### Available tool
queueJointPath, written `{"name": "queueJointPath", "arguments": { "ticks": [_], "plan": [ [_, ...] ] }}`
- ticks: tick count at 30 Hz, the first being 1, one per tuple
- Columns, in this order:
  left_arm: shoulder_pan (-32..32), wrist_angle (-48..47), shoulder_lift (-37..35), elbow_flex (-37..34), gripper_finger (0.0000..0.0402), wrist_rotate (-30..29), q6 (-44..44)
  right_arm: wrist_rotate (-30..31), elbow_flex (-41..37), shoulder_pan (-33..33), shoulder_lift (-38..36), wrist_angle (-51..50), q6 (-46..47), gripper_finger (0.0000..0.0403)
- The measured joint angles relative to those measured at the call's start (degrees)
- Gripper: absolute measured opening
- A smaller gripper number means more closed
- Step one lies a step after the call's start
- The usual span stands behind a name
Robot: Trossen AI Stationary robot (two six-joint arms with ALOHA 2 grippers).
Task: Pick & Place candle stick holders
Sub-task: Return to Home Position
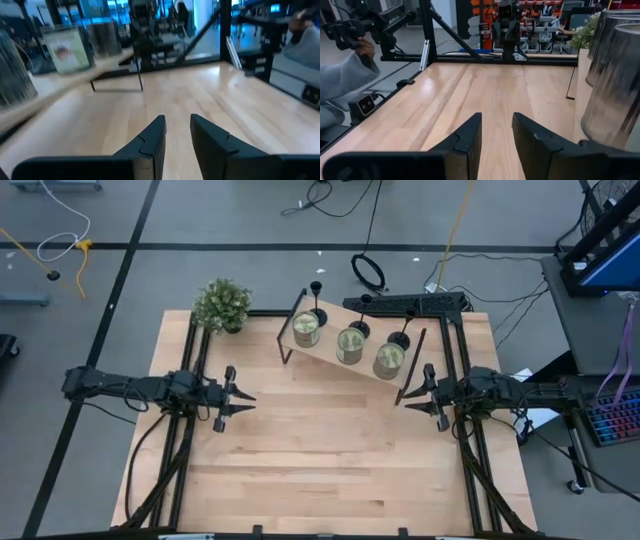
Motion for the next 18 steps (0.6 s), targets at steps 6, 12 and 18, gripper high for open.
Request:
{"name": "queueJointPath", "arguments": {
  "ticks": [6,12,18],
  "plan": [
    [0.0,-0.3,-0.1,0.1,0.0097,0.7,0.0,0.0,-2.8,0.0,-3.0,0.2,0.0,0.0102],
    [0.0,-0.3,0.0,0.1,0.0097,0.8,-4.6,0.0,-4.6,0.0,-4.1,0.7,-0.2,0.0102],
    [0.0,-0.4,0.0,0.1,0.0097,0.6,-2.8,0.0,-5.2,0.0,-4.1,1.0,-0.4,0.0102]
  ]
}}
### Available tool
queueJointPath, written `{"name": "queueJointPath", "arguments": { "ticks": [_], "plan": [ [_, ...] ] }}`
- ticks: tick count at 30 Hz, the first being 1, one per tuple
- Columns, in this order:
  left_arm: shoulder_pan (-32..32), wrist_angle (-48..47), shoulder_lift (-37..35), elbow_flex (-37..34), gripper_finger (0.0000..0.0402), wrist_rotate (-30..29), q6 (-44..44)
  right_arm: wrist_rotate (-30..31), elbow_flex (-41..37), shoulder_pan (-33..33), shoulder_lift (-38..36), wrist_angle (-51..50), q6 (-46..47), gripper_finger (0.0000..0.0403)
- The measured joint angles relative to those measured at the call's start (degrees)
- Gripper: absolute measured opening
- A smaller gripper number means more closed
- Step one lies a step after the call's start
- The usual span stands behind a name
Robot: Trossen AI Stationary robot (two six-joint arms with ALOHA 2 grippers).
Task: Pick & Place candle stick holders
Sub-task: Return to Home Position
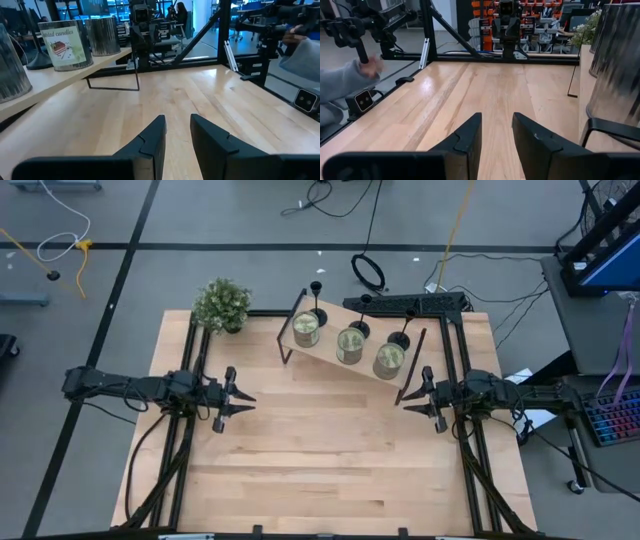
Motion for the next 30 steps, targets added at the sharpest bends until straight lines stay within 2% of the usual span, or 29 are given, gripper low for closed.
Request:
{"name": "queueJointPath", "arguments": {
  "ticks": [30],
  "plan": [
    [0.0,0.0,0.0,0.1,0.0097,-0.1,-0.3,0.1,-0.6,0.0,0.0,5.3,0.0,0.0102]
  ]
}}
